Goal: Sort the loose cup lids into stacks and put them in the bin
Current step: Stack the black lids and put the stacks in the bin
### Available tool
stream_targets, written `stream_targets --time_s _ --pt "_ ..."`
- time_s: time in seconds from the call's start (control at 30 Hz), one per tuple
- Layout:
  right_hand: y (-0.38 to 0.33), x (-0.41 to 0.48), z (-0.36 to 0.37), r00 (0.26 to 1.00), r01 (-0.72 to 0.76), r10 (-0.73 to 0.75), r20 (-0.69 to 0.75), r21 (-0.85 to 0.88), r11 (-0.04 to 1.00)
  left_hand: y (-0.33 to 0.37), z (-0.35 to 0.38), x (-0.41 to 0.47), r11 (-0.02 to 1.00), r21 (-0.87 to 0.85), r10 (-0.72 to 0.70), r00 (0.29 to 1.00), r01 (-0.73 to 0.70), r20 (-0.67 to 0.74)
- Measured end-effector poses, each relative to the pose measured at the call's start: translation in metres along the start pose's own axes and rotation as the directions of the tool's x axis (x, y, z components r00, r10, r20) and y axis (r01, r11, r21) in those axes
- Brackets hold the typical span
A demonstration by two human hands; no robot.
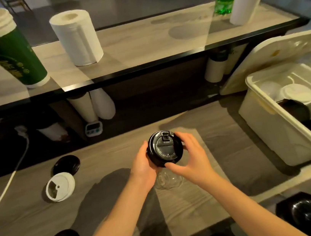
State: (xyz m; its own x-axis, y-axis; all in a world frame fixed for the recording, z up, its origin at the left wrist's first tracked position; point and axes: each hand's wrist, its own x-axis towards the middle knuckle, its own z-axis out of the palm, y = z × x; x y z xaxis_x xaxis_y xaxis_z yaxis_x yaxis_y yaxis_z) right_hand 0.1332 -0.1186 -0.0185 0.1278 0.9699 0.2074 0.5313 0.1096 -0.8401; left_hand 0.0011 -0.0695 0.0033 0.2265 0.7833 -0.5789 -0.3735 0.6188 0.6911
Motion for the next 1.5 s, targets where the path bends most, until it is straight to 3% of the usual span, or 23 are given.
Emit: stream_targets --time_s 0.13,0.37,0.5,0.63,0.7,0.83,1.0,1.1,1.33,1.5 --pt "-0.005 -0.011 0.007 0.999 0.004 -0.002 0.036 -0.042 0.999 -0.004 -0.012 -0.012 0.995 0.064 0.069 0.997 -0.071 0.042" --pt "-0.013 -0.022 0.021 0.985 0.059 -0.036 0.17 -0.132 0.989 0.0 -0.044 -0.024 0.961 0.231 0.165 0.986 -0.154 -0.031" --pt "0.006 -0.025 0.026 0.959 -0.044 0.114 0.261 -0.258 0.965 0.0 -0.063 -0.026 0.965 0.157 0.231 0.963 -0.209 -0.139" --pt "0.032 -0.024 0.038 0.839 0.039 0.307 0.449 -0.612 0.79 0.002 -0.091 -0.028 0.975 0.089 0.221 0.947 -0.205 -0.232" --pt "0.033 -0.024 0.049 0.781 0.113 0.361 0.509 -0.685 0.72 0.001 -0.103 -0.031 0.977 0.063 0.215 0.944 -0.205 -0.252" --pt "0.032 -0.022 0.068 0.791 0.131 0.372 0.486 -0.728 0.673 0.0 -0.12 -0.038 0.98 0.038 0.2 0.945 -0.197 -0.258" --pt "0.038 -0.014 0.069 0.802 0.136 0.351 0.483 -0.72 0.68 0.001 -0.125 -0.042 0.984 0.03 0.178 0.944 -0.177 -0.278" --pt "0.039 -0.009 0.061 0.83 0.03 0.354 0.431 -0.669 0.743 -0.001 -0.122 -0.041 0.986 0.035 0.167 0.95 -0.163 -0.262" --pt "0.021 -0.005 0.041 0.939 -0.091 0.239 0.247 -0.493 0.865 0.001 -0.099 -0.037 0.986 0.08 0.158 0.963 -0.143 -0.217" --pt "0.007 -0.001 0.016 0.965 -0.145 0.197 0.173 -0.274 0.951 0.004 -0.073 -0.032 0.981 0.102 0.182 0.967 -0.166 -0.176"
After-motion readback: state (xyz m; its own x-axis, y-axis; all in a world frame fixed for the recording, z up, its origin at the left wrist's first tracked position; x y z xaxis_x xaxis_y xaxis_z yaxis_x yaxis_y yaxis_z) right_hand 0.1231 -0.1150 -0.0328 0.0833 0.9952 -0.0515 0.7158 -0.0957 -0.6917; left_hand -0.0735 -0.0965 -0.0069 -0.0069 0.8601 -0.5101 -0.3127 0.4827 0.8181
